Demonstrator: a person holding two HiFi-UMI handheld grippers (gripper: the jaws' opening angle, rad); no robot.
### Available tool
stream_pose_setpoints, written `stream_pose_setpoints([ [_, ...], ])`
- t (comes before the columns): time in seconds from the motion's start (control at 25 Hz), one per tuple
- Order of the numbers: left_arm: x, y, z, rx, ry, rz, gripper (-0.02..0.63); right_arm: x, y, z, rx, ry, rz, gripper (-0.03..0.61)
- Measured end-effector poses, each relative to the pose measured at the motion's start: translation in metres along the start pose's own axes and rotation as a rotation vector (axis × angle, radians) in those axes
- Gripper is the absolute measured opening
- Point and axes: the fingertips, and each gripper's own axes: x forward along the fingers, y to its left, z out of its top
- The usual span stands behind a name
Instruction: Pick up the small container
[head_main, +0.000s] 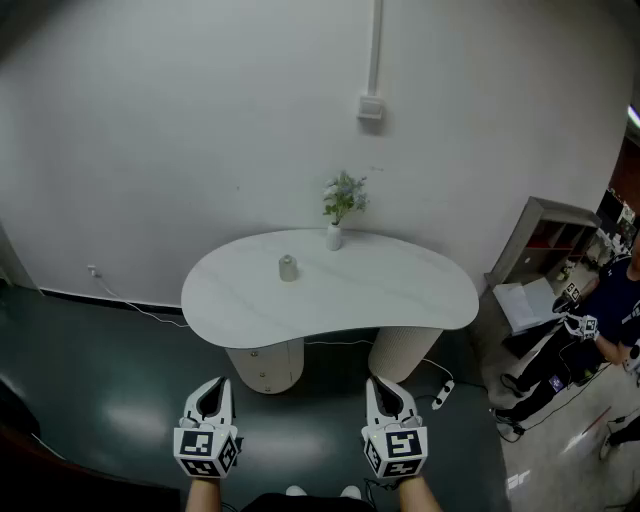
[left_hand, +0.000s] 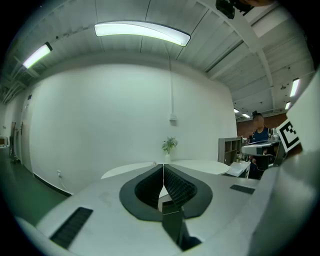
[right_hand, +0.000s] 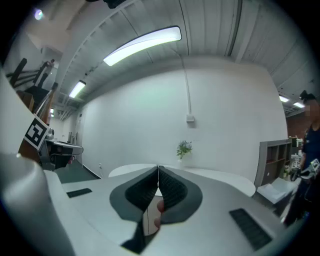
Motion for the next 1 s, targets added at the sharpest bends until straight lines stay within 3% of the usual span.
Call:
stream_pose_setpoints([
  [1.0, 0.001, 0.014, -0.012, -0.016, 0.01, -0.014, 0.012, 0.002, 0.008, 0.003, 0.009, -0.02, -0.033, 0.066],
])
